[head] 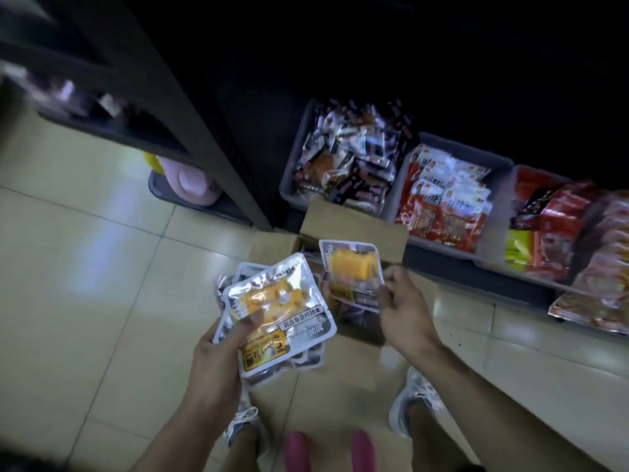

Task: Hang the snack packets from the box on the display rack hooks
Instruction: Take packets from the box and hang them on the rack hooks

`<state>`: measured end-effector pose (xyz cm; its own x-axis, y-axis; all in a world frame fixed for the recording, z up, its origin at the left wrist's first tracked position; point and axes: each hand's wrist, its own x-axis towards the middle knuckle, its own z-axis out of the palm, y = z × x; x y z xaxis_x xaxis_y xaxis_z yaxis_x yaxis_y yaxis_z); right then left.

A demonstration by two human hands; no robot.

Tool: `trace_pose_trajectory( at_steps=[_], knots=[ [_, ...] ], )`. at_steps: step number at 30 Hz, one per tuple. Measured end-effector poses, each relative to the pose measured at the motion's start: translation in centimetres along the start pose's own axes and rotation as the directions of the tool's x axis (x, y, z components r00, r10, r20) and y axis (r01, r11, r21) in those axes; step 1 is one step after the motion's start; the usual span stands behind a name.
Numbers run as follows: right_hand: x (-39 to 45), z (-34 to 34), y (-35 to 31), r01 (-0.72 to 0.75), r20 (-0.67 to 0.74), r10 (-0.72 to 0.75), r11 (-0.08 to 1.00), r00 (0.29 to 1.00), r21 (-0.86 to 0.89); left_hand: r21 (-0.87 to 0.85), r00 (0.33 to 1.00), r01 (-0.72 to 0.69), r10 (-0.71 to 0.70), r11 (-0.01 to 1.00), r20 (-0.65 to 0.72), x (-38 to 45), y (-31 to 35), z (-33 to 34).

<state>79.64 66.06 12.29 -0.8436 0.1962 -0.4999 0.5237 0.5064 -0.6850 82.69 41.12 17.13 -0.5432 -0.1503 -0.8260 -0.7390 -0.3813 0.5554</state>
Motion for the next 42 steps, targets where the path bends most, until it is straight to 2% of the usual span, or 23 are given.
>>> trace_pose_trajectory(
  at_steps=[3, 6, 9, 12, 15, 18, 19, 21, 23, 25, 27, 30, 32, 36, 38, 40, 42],
  knots=[
    [-6.7, -7.8, -7.4, 0.079, -0.105, -0.052, 0.96, 0.993, 0.268, 0.02, 0.997, -0.053, 0.051, 0.998, 0.061, -5.6, 4.4, 2.1],
    [-12.3, -14.3, -13.1, 0.117, -0.119, -0.077, 0.917, 0.99, 0.382, 0.064, 0.989, -0.139, 0.136, 0.988, 0.05, -11.3, 8.6, 4.6],
    [-17.3, -19.7, -17.5, 0.188, -0.246, -0.09, 0.893, 0.965, 0.409, 0.109, 0.976, -0.214, 0.208, 0.971, 0.066, -16.8, 12.3, 7.3],
    [-22.3, -24.5, -20.9, 0.207, -0.285, -0.088, 0.884, 0.955, 0.419, 0.214, 0.962, -0.269, 0.251, 0.939, 0.106, -21.9, 15.7, 9.9],
    [-26.1, -28.9, -23.5, 0.195, -0.254, -0.1, 0.902, 0.962, 0.385, 0.346, 0.942, -0.307, 0.231, 0.887, 0.245, -25.7, 17.5, 12.3],
    [-27.6, -32.7, -24.5, 0.152, -0.127, -0.124, 0.958, 0.984, 0.243, 0.37, 0.907, -0.298, 0.141, 0.88, 0.396, -29.1, 17.7, 15.9],
    [-27.3, -33.8, -24.4, 0.134, -0.123, -0.113, 0.973, 0.986, 0.186, 0.371, 0.89, -0.319, 0.14, 0.872, 0.435, -30.5, 17.5, 17.4],
    [-26.3, -36.0, -23.5, 0.117, -0.204, -0.104, 0.992, 0.973, 0.054, 0.354, 0.848, -0.34, 0.121, 0.871, 0.516, -33.1, 16.6, 20.7],
    [-25.7, -39.1, -22.0, 0.101, -0.255, -0.129, 0.988, 0.958, -0.119, 0.334, 0.831, -0.292, 0.065, 0.896, 0.552, -35.1, 14.3, 24.3],
    [-25.8, -43.1, -20.3, 0.116, -0.243, -0.158, 0.977, 0.957, -0.178, 0.335, 0.834, -0.224, 0.002, 0.915, 0.551, -36.4, 12.0, 27.3],
    [-26.4, -47.7, -18.0, 0.134, -0.228, -0.16, 0.983, 0.96, -0.124, 0.364, 0.813, -0.154, -0.092, 0.919, 0.575, -37.3, 9.6, 30.8],
    [-27.5, -53.8, -14.4, 0.098, -0.12, -0.106, 0.993, 0.987, -0.073, 0.365, 0.811, -0.134, -0.109, 0.921, 0.574, -38.5, 6.2, 35.7],
    [-28.0, -57.0, -12.6, 0.062, -0.056, -0.063, 0.998, 0.996, -0.031, 0.391, 0.801, -0.157, -0.115, 0.907, 0.588, -39.6, 4.4, 38.9],
    [-29.7, -62.2, -10.5, -0.006, -0.038, 0.011, 0.992, 0.999, 0.127, 0.375, 0.785, -0.238, -0.05, 0.896, 0.618, -42.2, 2.3, 44.3],
    [-30.1, -63.9, -8.9, -0.039, -0.098, 0.065, 0.968, 0.993, 0.249, 0.378, 0.77, -0.258, -0.047, 0.889, 0.637, -43.0, 1.9, 46.8],
    [-30.0, -65.2, -7.1, -0.06, -0.231, 0.161, 0.917, 0.96, 0.393, 0.387, 0.772, -0.268, -0.045, 0.882, 0.635, -43.5, 1.6, 49.2],
    [-29.5, -66.5, -5.2, -0.075, -0.399, 0.23, 0.927, 0.888, 0.368, 0.4, 0.768, -0.29, -0.038, 0.87, 0.64, -43.7, 1.3, 51.7]
  ],
)
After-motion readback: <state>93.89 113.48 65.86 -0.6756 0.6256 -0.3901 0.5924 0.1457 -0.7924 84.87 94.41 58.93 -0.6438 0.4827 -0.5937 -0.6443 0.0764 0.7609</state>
